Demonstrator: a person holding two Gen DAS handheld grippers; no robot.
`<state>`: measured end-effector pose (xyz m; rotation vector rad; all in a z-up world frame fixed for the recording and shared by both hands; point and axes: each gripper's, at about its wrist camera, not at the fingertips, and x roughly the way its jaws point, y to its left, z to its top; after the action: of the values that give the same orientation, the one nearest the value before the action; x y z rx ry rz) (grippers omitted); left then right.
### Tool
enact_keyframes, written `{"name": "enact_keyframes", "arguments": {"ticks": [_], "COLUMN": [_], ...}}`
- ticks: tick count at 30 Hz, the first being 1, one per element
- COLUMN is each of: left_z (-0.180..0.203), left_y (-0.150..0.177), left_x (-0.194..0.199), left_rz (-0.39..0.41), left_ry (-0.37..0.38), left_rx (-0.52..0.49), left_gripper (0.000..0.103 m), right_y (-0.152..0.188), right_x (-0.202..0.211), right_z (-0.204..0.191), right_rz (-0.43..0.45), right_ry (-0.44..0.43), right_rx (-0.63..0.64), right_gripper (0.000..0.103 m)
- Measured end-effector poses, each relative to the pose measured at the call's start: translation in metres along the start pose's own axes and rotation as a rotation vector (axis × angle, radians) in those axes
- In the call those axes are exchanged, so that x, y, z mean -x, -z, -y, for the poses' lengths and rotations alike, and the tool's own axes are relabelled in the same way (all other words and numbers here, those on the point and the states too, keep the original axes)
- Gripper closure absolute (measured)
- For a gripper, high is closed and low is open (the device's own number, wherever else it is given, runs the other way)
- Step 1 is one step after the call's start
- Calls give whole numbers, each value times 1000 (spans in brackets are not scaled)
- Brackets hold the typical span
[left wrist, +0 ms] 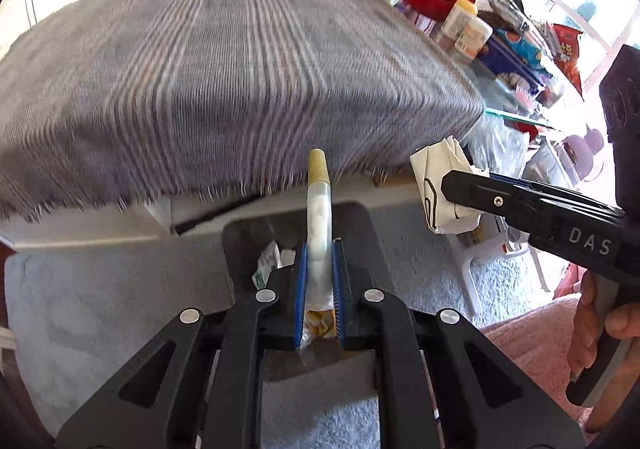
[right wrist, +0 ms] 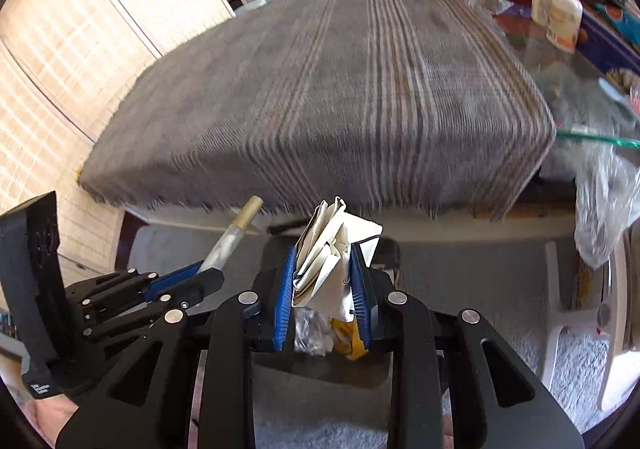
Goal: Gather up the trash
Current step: 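Carry the stick and paper over the grey bin and open both grippers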
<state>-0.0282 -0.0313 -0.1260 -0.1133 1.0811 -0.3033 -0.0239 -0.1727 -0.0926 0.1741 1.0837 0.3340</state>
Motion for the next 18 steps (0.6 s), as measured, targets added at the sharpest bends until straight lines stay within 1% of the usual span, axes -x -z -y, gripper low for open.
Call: {"name": "enact_keyframes", "arguments": {"ticks": [5, 7, 10, 13, 15, 18], "left_z": [-6, -11, -15, -17, -20, -21], "left_y": [24, 31, 39, 44, 45, 47], "left_x": [-22, -29, -42, -55, -63, -71], "left_rz": [-38, -50, -73, -100, -125, -146], "left_ry": [20, 20, 12, 12, 23, 27], "left_rx": [27, 38, 40, 45, 61, 57], "left_gripper": [93, 93, 93, 93, 92, 92], "right_y": [21, 28, 32, 34, 39, 43], "right_x": [-27, -42, -59, -69, -79, -93], "right_z": [12, 15, 14, 14, 12, 16], "right_rz": [-26, -49, -77, -93, -118, -158], "right_ry": [-9, -9, 6, -2, 30, 38], "right_rx": [-17, -23, -10, -5, 7, -22], "right_gripper": [75, 75, 75, 75, 75, 72]}}
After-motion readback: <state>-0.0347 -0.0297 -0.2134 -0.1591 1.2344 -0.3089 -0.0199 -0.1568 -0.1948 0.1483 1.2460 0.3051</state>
